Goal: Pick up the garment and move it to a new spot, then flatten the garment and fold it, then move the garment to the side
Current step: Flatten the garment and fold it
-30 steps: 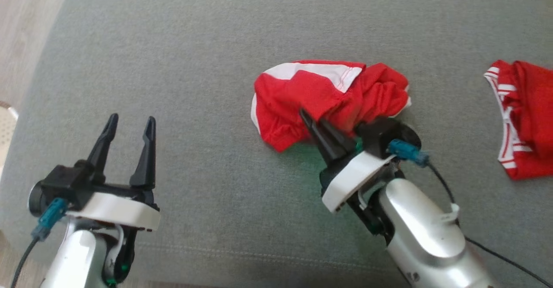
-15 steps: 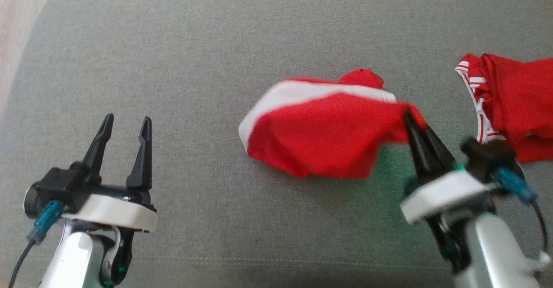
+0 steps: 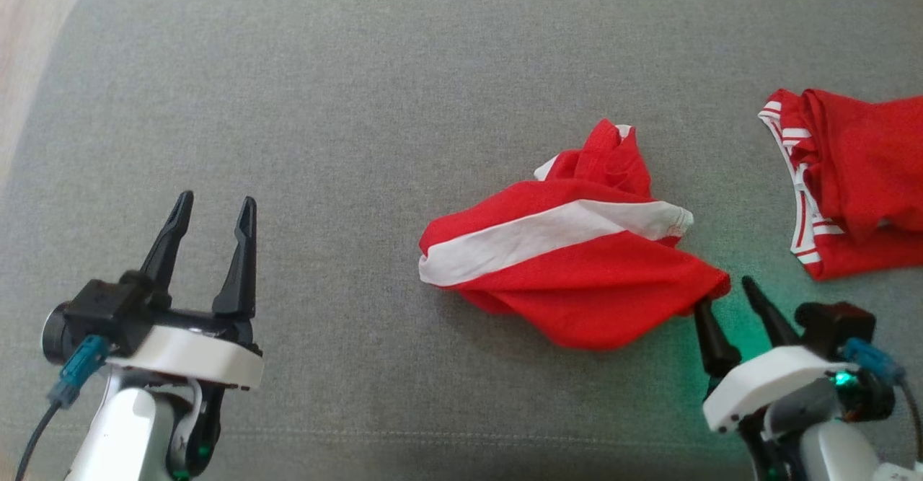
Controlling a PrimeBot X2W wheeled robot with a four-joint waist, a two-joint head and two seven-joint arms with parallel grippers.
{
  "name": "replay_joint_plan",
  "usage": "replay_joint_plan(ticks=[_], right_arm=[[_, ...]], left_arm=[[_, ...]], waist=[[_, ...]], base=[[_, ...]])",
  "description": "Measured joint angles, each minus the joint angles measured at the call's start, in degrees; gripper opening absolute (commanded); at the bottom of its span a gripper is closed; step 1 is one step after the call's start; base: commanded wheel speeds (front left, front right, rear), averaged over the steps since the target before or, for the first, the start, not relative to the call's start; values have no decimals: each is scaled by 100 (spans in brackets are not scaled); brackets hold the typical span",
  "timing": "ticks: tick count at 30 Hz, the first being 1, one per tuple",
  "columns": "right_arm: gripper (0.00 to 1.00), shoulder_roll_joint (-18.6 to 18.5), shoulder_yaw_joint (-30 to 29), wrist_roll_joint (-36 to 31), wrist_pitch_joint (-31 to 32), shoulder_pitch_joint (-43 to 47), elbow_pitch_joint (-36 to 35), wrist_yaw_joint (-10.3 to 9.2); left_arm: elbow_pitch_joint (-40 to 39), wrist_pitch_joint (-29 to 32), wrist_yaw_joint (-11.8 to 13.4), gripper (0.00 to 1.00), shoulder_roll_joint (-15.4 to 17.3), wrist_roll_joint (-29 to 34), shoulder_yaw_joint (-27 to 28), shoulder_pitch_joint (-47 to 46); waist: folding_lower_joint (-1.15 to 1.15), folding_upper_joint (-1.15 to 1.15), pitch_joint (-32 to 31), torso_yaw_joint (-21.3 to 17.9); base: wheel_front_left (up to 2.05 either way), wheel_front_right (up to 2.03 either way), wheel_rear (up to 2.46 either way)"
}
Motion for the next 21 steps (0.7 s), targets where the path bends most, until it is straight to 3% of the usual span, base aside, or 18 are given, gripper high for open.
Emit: replay_joint_plan(ticks=[10, 21], right_arm=[[100, 4, -397, -263, -69, -53, -1071, 0], [100, 4, -238, -410, 83, -30, -2050, 0]], left_arm=[[5, 0, 11, 100, 7, 0, -2, 79], [-101, 41, 138, 100, 15, -1, -32, 413]], waist=[[0, 0, -239, -22], [0, 0, -540, -3]], base=[[0, 0, 0], [0, 0, 0]])
